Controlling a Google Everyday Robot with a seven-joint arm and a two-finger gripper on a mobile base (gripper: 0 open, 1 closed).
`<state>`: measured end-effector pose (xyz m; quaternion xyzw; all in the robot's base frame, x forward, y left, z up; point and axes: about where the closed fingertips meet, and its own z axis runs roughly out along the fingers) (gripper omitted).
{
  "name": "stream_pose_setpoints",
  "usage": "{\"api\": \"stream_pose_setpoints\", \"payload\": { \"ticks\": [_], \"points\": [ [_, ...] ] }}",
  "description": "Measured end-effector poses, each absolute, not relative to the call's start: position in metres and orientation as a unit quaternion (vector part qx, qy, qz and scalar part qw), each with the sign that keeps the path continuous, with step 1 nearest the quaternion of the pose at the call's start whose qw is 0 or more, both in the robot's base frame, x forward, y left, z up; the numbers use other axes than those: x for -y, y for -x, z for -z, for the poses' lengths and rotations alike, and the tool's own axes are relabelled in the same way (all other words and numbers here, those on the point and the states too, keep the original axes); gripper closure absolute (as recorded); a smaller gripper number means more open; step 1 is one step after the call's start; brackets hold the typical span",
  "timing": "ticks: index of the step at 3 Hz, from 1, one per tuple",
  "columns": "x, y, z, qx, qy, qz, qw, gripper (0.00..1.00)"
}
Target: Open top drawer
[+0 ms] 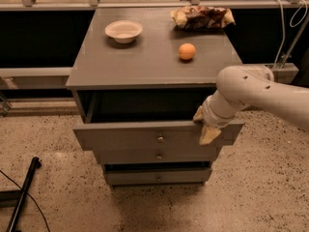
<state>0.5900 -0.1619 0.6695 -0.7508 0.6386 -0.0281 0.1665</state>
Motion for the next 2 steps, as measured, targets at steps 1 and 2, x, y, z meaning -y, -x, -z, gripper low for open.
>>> {"api": "stream_pose_setpoints", "payload": {
  "ticks": [1, 2],
  "points": [
    [0.1619, -0.59, -0.6695, -0.639, 0.751, 0.028, 0.166, 0.0],
    [0.1642, -0.5904, -0.664, -0.646, 0.749, 0.019, 0.148, 0.0]
  ]
}}
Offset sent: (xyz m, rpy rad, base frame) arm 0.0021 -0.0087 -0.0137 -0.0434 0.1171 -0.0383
